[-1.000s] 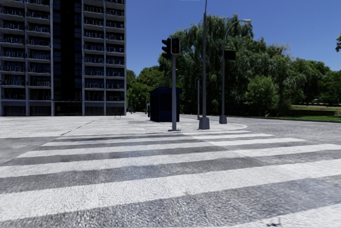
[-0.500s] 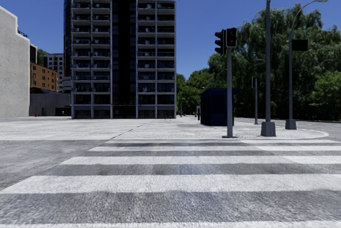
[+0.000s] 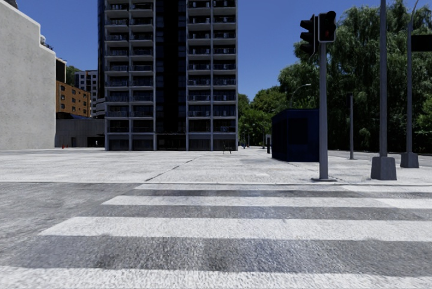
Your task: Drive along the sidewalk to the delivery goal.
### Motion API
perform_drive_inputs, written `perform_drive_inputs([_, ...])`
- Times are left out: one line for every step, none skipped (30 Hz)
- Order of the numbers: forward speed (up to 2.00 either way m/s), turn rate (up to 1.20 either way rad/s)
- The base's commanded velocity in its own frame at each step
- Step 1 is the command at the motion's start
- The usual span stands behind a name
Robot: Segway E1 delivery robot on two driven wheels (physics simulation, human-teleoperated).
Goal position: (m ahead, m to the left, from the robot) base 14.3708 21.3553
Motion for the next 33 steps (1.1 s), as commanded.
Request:
perform_drive_inputs([2.00, 0.00])
perform_drive_inputs([2.00, 0.00])
perform_drive_inputs([2.00, 0.00])
perform_drive_inputs([2.00, 0.00])
perform_drive_inputs([2.00, 0.00])
perform_drive_inputs([2.00, 0.00])
perform_drive_inputs([2.00, 0.00])
perform_drive_inputs([2.00, 0.00])
perform_drive_inputs([2.00, 0.00])
perform_drive_inputs([2.00, 0.00])
perform_drive_inputs([2.00, 0.00])
perform_drive_inputs([2.00, 0.00])
perform_drive_inputs([2.00, 0.00])
perform_drive_inputs([2.00, 0.00])
perform_drive_inputs([2.00, 0.00])
perform_drive_inputs([2.00, 0.00])
perform_drive_inputs([2.00, 0.00])
perform_drive_inputs([2.00, 0.00])
perform_drive_inputs([2.00, 0.00])
perform_drive_inputs([2.00, 0.00])
perform_drive_inputs([2.00, 0.00])
perform_drive_inputs([2.00, 0.00])
perform_drive_inputs([2.00, 0.00])
perform_drive_inputs([2.00, 0.00])
perform_drive_inputs([2.00, 0.00])
perform_drive_inputs([2.00, 0.00])
perform_drive_inputs([2.00, 0.00])
perform_drive_inputs([2.00, 0.00])
perform_drive_inputs([2.00, 0.00])
perform_drive_inputs([2.00, 0.00])
perform_drive_inputs([2.00, 0.00])
perform_drive_inputs([2.00, 0.00])
perform_drive_inputs([2.00, 0.00])
